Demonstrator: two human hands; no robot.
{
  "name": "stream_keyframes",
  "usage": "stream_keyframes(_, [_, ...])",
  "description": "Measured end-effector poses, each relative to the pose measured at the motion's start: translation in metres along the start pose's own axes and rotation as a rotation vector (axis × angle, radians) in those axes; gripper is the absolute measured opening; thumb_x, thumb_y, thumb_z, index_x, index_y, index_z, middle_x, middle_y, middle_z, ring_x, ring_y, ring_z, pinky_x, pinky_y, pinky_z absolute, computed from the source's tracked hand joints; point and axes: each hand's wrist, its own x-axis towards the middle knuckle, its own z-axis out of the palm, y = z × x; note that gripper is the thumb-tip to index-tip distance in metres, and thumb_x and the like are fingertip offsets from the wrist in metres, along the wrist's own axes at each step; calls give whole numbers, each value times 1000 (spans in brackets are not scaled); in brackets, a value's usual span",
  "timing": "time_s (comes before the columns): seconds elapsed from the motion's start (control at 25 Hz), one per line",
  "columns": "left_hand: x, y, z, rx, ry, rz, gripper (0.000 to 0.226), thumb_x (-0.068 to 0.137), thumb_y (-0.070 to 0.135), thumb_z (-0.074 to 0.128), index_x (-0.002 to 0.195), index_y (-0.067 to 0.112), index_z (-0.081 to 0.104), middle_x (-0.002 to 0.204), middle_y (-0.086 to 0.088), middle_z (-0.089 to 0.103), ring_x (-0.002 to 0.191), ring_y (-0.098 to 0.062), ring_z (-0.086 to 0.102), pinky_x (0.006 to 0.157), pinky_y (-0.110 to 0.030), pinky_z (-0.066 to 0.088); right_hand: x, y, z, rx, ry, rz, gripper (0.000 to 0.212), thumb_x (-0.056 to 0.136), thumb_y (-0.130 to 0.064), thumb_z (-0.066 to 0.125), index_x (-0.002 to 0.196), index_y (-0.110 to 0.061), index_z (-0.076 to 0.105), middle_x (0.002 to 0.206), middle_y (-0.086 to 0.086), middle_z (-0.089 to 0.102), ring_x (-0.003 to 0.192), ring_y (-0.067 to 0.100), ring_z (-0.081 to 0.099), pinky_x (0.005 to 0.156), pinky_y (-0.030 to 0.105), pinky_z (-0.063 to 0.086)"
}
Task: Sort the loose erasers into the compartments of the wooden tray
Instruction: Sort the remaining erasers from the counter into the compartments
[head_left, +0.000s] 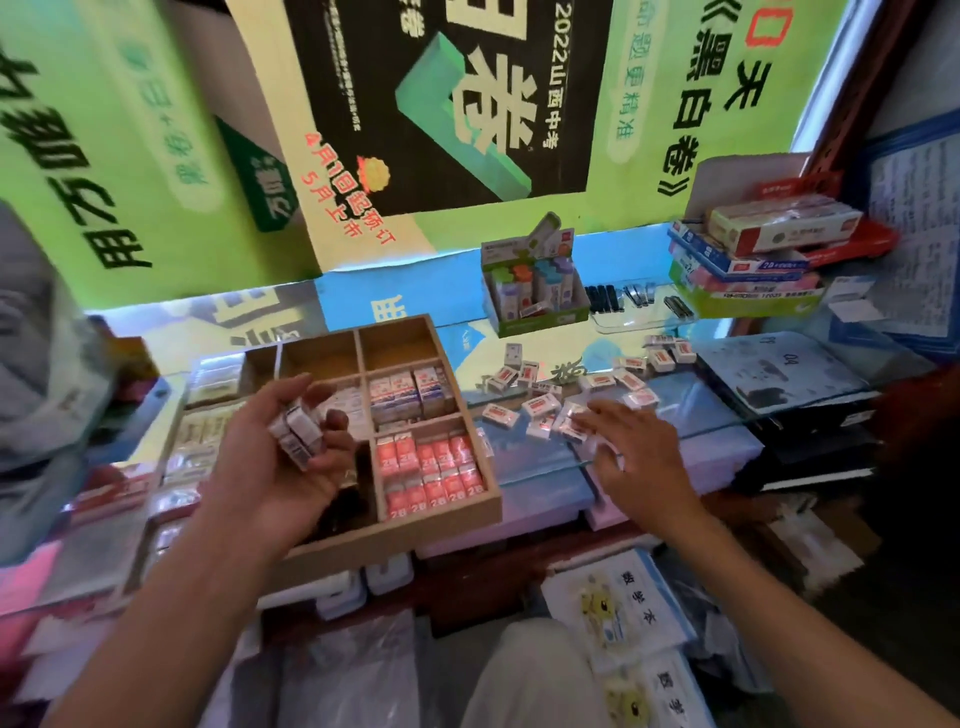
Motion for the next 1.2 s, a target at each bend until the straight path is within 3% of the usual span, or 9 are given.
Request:
stream_keyframes(0.16, [-34,47,-58,28,63,138,47,35,25,95,66,18,60,65,0,50,44,-6,42,31,-12,28,26,-16,-11,-154,-79,87,25,93,-41,56,101,-21,70,103,4,72,90,28,64,73,36,48])
stream_keyframes(0.32, [-49,63,-87,86,304,219,17,89,25,64,78,18,53,59,0,50,38,-6,41,31,-12,29,33,-72,-38,82,167,246,15,92,-26,67,87,-12,66,86,8,70,81,29,64,70,35,46])
stream_keyframes(0.44, [-54,60,-104,97,383,306,19,92,27,65,79,17,54,59,-1,53,46,-8,45,35,-14,36,33,-165,-36,374,53,49,12,87,-27,74,87,-17,67,81,-6,69,75,8,65,68,23,49])
stream_keyframes(0.56, [-61,60,-119,114,428,340,22,89,35,70,82,16,60,71,-2,56,59,-10,54,46,-19,48,27,-250,0,385,-249,-325,12,85,-26,77,93,-22,70,87,-9,69,80,6,61,71,26,47])
stream_keyframes(0.64, [-67,62,-123,82,429,340,20,88,31,71,84,14,61,70,-2,59,57,-8,56,50,-19,53,31,-287,27,320,-358,-435,14,87,-26,74,100,-20,72,96,-4,71,88,13,58,74,27,38])
stream_keyframes(0.76, [-81,65,-128,54,422,349,19,86,29,71,85,13,61,63,0,61,52,-5,57,53,-19,55,37,-311,53,45,-438,-477,19,93,-29,64,107,-19,72,110,-1,69,100,17,57,83,30,39])
stream_keyframes(0.92, [-93,62,-132,53,406,311,41,74,35,75,101,7,64,76,-6,63,68,-14,61,57,-23,57,33,-317,53,-78,-375,-411,22,93,-36,64,111,-25,71,122,-7,60,106,13,51,93,33,40])
stream_keyframes(1.08, [-97,51,-120,158,357,274,35,84,37,70,100,7,69,89,-13,71,80,-23,71,70,-33,62,22,-345,41,508,-480,-337,39,86,-35,74,122,-30,62,107,-14,62,88,0,58,74,17,48])
stream_keyframes(1.2, [-101,48,-110,167,283,295,36,92,39,61,106,6,68,94,-14,76,89,-26,74,77,-36,62,16,-359,41,717,-471,-248,27,88,-24,73,114,-25,67,85,-11,68,71,4,67,64,19,54])
